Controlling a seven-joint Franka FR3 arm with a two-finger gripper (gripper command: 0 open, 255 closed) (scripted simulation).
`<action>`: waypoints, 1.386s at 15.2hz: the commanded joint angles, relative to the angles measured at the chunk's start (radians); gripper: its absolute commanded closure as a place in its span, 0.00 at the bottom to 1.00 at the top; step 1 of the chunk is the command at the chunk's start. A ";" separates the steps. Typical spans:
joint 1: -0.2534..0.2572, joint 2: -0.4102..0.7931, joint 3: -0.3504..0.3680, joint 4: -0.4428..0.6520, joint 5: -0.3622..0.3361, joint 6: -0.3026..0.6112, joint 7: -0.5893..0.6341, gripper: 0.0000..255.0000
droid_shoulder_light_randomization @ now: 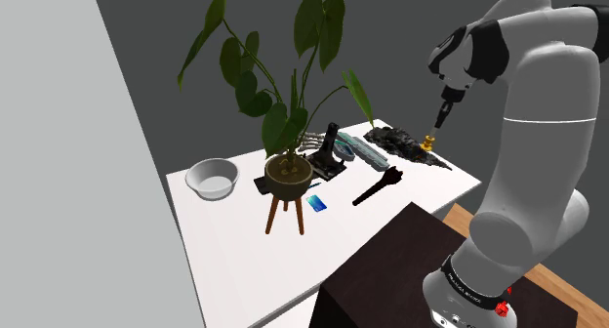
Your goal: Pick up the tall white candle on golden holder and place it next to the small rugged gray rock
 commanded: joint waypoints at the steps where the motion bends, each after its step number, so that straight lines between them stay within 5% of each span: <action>1: -0.004 0.011 0.007 -0.014 0.012 0.023 -0.008 1.00; 21: -0.076 0.169 0.109 -0.072 0.151 0.209 -0.091 1.00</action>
